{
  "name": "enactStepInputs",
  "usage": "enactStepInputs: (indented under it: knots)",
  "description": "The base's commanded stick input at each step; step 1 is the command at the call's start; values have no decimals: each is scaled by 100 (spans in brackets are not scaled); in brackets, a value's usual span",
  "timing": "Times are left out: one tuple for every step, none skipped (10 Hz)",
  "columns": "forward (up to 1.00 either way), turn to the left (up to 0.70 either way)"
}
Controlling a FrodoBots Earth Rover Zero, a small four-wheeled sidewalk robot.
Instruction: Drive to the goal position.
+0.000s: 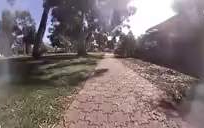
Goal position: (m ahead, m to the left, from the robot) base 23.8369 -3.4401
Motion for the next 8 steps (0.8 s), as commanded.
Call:
enactStepInputs:
  knots:
    - [70, 0]
    - [70, 0]
    - [70, 0]
    - [70, 0]
    - [70, 0]
    - [70, 0]
    - [70, 0]
    - [70, 0]
